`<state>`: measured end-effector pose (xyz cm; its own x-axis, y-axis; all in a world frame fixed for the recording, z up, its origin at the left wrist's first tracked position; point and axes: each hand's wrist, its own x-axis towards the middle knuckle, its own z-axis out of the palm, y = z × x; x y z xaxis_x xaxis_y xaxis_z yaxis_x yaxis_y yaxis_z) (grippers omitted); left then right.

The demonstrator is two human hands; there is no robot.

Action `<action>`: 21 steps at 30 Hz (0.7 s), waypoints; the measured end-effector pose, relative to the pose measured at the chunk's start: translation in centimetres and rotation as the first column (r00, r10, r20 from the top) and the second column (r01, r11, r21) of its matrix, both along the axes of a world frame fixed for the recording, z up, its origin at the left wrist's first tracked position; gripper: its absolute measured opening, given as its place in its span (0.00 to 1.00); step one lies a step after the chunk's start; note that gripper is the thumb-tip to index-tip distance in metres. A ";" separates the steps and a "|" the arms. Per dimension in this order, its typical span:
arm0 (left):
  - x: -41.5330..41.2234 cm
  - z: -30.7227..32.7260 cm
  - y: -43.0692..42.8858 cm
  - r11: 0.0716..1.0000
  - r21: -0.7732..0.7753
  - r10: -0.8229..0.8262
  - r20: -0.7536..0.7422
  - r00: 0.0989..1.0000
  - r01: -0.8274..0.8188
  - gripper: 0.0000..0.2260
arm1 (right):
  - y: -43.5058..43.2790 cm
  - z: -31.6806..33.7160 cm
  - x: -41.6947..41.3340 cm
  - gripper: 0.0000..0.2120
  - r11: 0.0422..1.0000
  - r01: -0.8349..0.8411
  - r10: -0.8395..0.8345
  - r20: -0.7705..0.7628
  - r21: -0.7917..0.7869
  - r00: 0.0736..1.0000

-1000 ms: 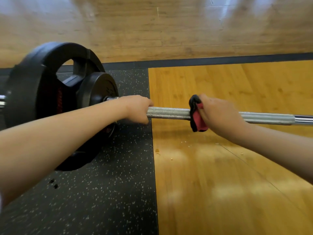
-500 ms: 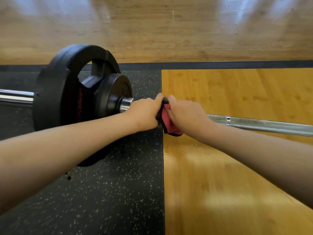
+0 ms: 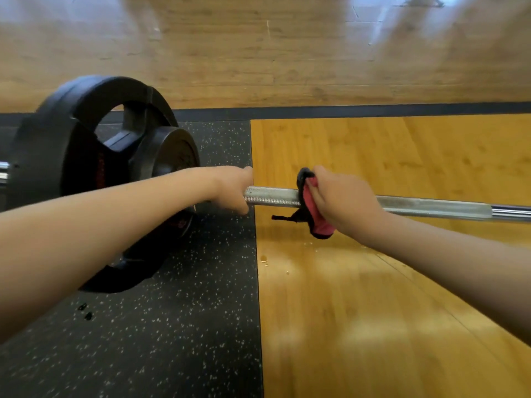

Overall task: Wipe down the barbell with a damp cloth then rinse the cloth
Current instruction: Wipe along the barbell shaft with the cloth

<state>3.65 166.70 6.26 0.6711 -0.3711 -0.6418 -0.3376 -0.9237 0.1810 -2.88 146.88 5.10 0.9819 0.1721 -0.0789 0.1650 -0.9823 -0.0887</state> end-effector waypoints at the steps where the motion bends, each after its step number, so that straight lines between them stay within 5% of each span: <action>1: -1.0 -0.2 0.2 0.999 0.024 -0.048 0.187 0.981 0.045 0.22 | 1.3 -0.1 0.3 0.10 1.000 -0.015 0.015 0.010 0.018 1.000; 4: -3.5 -1.9 1.1 0.991 0.042 -0.129 0.608 0.784 0.130 0.26 | 5.4 -0.4 1.1 0.10 0.994 -0.071 0.069 0.019 0.079 0.997; 7: -4.0 -2.7 1.7 0.988 -0.012 -0.104 0.678 0.727 0.152 0.28 | 7.8 -0.8 1.3 0.07 0.992 -0.099 0.097 0.031 0.078 0.995; 10: -3.6 -1.3 1.5 0.983 -0.153 -0.006 0.518 0.856 0.099 0.29 | 7.6 -1.0 1.3 0.07 0.990 -0.105 0.101 0.043 0.090 0.994; 13: -1.7 0.2 0.8 0.984 -0.172 0.066 0.180 0.981 -0.035 0.31 | 6.4 -0.9 1.4 0.08 0.988 -0.136 0.135 0.018 0.070 0.991; 21: 1.9 -0.2 -0.3 0.989 -0.035 0.120 -0.398 0.910 -0.146 0.22 | -2.0 -0.2 0.3 0.10 1.000 0.003 -0.003 -0.014 -0.016 1.000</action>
<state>5.58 166.44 6.02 0.4147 -0.3441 -0.8424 -0.1022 -0.9375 0.3326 -2.62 144.91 4.94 0.9811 0.1681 -0.0955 0.1612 -0.9840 -0.0755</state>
